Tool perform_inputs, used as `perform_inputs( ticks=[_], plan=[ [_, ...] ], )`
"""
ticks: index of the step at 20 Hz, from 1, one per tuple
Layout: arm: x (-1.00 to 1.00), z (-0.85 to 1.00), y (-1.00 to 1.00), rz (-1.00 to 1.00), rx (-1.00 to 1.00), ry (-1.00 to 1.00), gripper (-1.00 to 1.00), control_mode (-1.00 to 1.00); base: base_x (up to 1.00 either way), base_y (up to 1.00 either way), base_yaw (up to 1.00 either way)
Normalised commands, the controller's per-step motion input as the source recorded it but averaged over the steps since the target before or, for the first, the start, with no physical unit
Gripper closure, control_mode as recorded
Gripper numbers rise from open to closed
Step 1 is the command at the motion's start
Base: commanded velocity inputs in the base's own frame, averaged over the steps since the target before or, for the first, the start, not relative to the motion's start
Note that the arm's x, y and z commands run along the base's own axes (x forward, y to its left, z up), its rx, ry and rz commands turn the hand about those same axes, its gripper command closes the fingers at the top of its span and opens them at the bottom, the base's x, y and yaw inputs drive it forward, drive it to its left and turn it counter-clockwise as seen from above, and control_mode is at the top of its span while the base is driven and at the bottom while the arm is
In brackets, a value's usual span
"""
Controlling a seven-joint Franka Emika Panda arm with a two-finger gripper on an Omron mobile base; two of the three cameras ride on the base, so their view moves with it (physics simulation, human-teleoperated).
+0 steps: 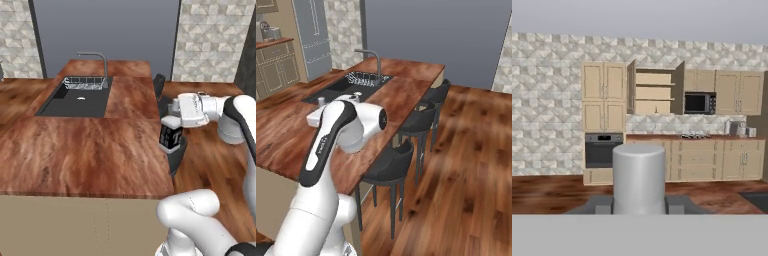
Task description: Get the candle and the liquor from the cabinet and move them to the dining counter.
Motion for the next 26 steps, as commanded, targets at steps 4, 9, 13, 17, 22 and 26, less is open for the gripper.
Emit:
perform_inputs(
  ticks=[4, 9, 13, 17, 22, 26],
  plan=[
    [0.61, -0.21, 0.22, 0.00, 0.00, 0.07, 1.00, -1.00, 0.00, 0.00, 0.00],
    [0.56, -0.38, 0.16, 0.00, 0.00, 0.05, 1.00, -1.00, 0.00, 0.00, 0.00],
    [0.60, -0.48, 0.18, 0.00, 0.00, 0.03, 1.00, -1.00, 0.00, 0.00, 0.00],
    [0.52, -0.55, 0.11, 0.01, 0.00, 0.00, 1.00, -1.00, 0.00, 0.00, 0.00],
    [0.41, -0.47, 0.01, 0.04, 0.00, 0.00, 1.00, -1.00, 0.00, 0.00, 0.00],
    [0.27, -0.33, 0.00, 0.03, 0.00, -0.06, 1.00, -1.00, 0.00, 0.00, 0.00]
  ],
)
